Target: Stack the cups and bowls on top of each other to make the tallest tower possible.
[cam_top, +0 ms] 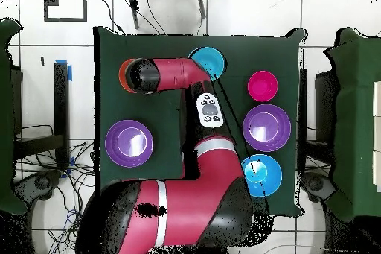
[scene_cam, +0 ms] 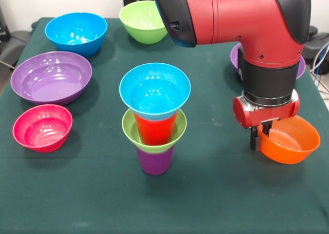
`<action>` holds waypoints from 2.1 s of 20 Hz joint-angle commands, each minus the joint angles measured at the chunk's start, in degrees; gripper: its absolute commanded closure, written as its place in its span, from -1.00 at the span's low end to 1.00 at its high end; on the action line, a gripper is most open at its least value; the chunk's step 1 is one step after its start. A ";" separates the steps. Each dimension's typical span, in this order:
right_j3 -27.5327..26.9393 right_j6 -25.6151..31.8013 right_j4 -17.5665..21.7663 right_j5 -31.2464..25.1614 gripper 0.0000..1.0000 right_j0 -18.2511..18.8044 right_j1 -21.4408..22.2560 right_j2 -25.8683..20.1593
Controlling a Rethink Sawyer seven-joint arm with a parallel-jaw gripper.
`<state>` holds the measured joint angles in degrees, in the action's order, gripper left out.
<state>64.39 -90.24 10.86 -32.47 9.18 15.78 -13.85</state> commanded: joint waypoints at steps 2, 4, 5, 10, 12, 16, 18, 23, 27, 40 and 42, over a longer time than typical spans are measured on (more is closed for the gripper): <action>-0.71 -3.16 1.74 0.67 1.00 -0.92 -1.67 -0.95; -0.31 -3.68 1.42 0.18 1.00 -0.97 -1.53 -0.77; -0.33 -3.85 1.30 -0.05 1.00 -0.99 -1.55 -0.71; -0.97 -4.46 1.17 -0.70 -1.00 -1.37 -1.58 -0.17; -0.89 -4.47 1.13 -0.88 -1.00 -1.37 -1.53 -0.15; -0.43 -4.56 1.22 -0.54 -1.00 -1.35 -1.42 -0.10; -0.32 -4.51 1.31 -0.04 -1.00 -1.43 -1.32 -0.27; -1.72 -4.30 1.36 -0.05 -1.00 -1.65 -1.89 -0.36; -1.63 -3.85 1.69 0.17 -1.00 -1.51 -1.84 -0.34; -2.66 -4.34 2.32 0.45 1.00 -2.26 -2.40 1.14; -2.73 -4.59 2.48 0.57 1.00 -2.49 -2.37 1.47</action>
<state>63.17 -90.24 10.86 -32.47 8.52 15.79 -12.97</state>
